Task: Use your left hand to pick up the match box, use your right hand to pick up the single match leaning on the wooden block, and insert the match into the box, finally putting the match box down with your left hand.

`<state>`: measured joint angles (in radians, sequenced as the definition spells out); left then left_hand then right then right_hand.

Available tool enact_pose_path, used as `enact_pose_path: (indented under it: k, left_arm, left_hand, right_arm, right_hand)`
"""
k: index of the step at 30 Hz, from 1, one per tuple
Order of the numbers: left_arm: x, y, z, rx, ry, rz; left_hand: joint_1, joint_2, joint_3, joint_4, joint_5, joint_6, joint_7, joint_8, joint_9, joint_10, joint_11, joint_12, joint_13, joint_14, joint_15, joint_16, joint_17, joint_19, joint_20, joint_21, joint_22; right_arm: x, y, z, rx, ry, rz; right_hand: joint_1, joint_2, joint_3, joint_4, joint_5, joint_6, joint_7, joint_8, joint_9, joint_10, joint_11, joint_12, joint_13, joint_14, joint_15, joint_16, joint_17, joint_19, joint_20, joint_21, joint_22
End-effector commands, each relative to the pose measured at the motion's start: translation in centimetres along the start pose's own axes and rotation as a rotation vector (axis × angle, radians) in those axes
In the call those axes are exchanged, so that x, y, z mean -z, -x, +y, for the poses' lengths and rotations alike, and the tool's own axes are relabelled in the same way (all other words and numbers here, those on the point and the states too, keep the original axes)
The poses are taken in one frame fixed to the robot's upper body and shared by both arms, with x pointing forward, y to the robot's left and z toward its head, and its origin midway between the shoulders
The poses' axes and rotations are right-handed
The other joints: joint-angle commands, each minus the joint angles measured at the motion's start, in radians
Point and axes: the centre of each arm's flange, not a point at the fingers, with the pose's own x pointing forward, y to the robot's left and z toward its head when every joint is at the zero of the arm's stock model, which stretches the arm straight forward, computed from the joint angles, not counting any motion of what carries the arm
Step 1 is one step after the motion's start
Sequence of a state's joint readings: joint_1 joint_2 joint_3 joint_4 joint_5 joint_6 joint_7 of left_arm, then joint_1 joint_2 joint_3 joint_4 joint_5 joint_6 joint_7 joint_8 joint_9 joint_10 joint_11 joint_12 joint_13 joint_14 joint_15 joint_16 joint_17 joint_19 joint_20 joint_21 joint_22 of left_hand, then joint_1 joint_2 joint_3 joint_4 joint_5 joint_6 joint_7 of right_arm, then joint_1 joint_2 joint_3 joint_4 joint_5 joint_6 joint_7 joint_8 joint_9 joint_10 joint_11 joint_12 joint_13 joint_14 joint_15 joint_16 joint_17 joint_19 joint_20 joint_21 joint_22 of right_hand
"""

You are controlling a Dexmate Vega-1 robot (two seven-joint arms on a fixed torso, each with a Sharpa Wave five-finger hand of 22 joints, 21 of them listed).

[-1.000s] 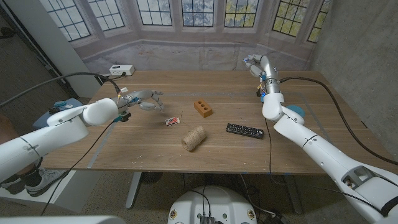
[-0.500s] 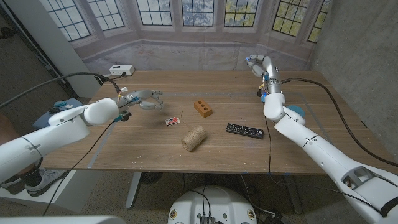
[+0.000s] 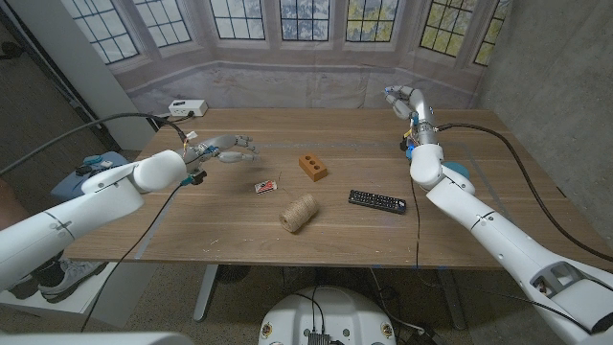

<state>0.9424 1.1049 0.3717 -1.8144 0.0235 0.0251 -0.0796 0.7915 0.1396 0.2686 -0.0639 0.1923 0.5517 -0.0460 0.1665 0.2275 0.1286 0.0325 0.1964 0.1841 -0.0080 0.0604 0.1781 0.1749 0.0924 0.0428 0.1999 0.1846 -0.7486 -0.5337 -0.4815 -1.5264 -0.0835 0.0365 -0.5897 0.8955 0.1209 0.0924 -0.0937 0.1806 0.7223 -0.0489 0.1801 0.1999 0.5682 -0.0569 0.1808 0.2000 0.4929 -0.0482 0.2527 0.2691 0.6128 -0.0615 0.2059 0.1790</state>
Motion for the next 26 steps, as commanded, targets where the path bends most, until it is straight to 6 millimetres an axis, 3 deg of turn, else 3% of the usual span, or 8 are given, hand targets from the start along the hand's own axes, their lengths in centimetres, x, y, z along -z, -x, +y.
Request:
enact_pose_path:
  k: [1,12,26]
  left_arm:
    - [0.2,-0.3,0.4,-0.067,0.111,-0.036]
    - [1.6,0.4,0.9,-0.104,0.190,-0.052]
    - [2.1,-0.5,0.4,-0.096,0.236,-0.080]
  left_hand:
    - [-0.019,0.005,0.004,0.009,0.007,-0.032,0.002,0.000,-0.004,0.006,0.009,0.007,0.001,0.006,0.009,0.005,0.002,0.006,0.010,0.009,0.001]
    - [-0.034,0.018,0.017,0.007,0.016,-0.148,-0.006,-0.008,-0.020,0.009,0.009,0.008,0.002,0.012,0.017,0.006,0.002,0.010,0.016,0.012,0.002]
    - [-0.037,0.021,0.023,0.003,0.019,-0.162,-0.006,0.001,-0.025,0.012,0.005,0.009,0.002,0.013,0.019,0.005,0.002,0.010,0.017,0.012,0.002]
  right_arm:
    - [-0.6,0.4,-0.7,-0.019,-0.059,0.019]
    - [-1.2,0.8,0.0,-0.029,-0.101,0.047]
    - [-1.2,1.2,1.4,-0.031,-0.102,0.076]
  right_hand:
    - [-0.022,0.006,-0.001,0.011,-0.003,-0.022,0.000,-0.005,0.000,-0.016,0.000,0.000,0.001,-0.018,-0.074,-0.006,0.001,-0.011,-0.011,-0.007,0.003]
    - [-0.042,0.014,-0.003,0.018,-0.001,-0.061,0.005,-0.006,0.000,-0.034,0.004,0.001,0.002,-0.033,-0.069,-0.011,0.000,-0.020,-0.009,-0.007,0.003]
    - [-0.044,0.021,0.000,0.017,0.000,-0.074,0.006,-0.003,-0.001,-0.040,0.003,0.003,0.002,-0.037,-0.067,-0.012,-0.001,-0.024,-0.010,-0.006,0.003]
